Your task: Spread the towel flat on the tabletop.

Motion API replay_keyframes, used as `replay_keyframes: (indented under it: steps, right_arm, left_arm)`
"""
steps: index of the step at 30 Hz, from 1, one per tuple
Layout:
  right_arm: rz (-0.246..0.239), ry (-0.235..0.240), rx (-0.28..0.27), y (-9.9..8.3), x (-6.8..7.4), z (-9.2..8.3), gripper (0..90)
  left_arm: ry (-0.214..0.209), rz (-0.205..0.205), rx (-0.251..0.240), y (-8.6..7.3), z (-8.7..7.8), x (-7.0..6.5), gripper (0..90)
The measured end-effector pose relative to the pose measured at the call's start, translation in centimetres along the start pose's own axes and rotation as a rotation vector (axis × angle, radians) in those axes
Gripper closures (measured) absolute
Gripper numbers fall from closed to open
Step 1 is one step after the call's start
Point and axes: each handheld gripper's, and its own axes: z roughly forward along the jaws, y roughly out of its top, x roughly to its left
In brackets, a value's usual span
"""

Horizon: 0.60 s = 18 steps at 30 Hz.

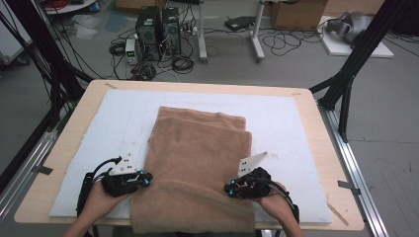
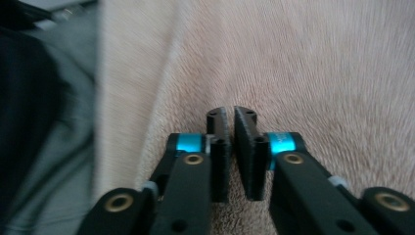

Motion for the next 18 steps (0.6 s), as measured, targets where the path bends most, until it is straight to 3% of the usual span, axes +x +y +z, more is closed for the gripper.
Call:
replay_keyframes:
  steps: [3,7,11,12,15,16,18]
  right_arm:
    - [-0.002,-0.039,-0.068,0.7,0.2,-1.3,73.9]
    - [0.047,-0.123,-0.042,0.6,-2.2,-1.2,68.1]
    - [0.082,-0.109,0.014,-0.1,-3.6,0.4,66.0]
    - [0.086,-0.102,0.027,-0.2,-3.7,0.7,67.7]
    - [0.066,-0.119,0.018,-0.7,-3.5,1.2,76.7]
    - [0.076,-0.105,0.012,-0.8,-3.5,1.1,82.6]
    - [0.061,-0.098,0.018,-0.8,-3.3,1.2,85.9]
  left_arm:
    - [-0.004,-0.016,-0.022,0.6,-0.3,0.3,75.0]
    - [0.017,-0.036,-0.022,1.5,0.8,1.6,66.7]
    - [0.006,-0.044,0.057,1.2,2.7,2.3,64.7]
    - [0.002,-0.034,0.083,1.1,3.1,2.2,65.2]
    - [0.004,-0.023,0.067,0.9,3.1,1.8,76.2]
    - [-0.001,-0.014,0.071,0.9,3.0,1.7,81.7]
    - [0.001,-0.002,0.068,0.9,2.7,1.4,84.1]
